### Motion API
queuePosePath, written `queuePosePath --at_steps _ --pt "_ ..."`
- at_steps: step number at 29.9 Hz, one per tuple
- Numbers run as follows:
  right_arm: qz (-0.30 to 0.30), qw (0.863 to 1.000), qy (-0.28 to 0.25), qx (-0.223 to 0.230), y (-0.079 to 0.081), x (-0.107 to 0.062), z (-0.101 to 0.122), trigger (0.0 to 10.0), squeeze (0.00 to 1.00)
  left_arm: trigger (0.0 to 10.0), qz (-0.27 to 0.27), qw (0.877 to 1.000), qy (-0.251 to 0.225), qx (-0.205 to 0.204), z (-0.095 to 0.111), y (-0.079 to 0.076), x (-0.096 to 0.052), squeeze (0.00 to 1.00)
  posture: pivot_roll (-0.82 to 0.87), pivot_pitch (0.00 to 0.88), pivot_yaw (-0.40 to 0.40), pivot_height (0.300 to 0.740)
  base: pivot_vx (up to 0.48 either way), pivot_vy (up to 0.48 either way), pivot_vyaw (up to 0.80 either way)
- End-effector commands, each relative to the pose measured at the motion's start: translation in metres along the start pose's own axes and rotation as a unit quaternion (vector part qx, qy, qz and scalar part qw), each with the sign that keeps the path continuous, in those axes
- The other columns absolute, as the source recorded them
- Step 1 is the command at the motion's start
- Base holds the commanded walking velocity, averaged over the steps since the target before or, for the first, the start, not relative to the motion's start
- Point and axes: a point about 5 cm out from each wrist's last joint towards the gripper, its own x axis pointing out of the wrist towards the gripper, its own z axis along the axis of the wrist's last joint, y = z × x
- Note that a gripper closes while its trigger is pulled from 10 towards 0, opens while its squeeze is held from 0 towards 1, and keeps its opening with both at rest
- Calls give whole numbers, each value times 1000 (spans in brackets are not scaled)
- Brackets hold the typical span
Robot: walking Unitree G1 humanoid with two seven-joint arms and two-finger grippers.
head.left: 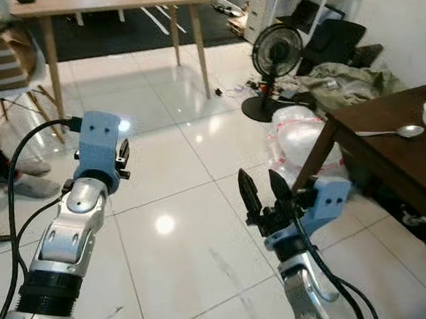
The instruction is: Setting the table
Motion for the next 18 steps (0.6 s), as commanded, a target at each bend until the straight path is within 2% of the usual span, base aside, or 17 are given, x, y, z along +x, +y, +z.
queuePosePath --at_steps 1,18 --pt "-9 1000 0 -1 -3 -2 0 10000 0 10000 -5 1000 4 2 -3 -3 0 0 3 130 81 740 480 0 0" --pt "-21 1000 -4 -7 -8 -2 1 10000 0 10000 -1 1000 3 2 -4 -4 1 0 3 120 80 740 480 0 0"
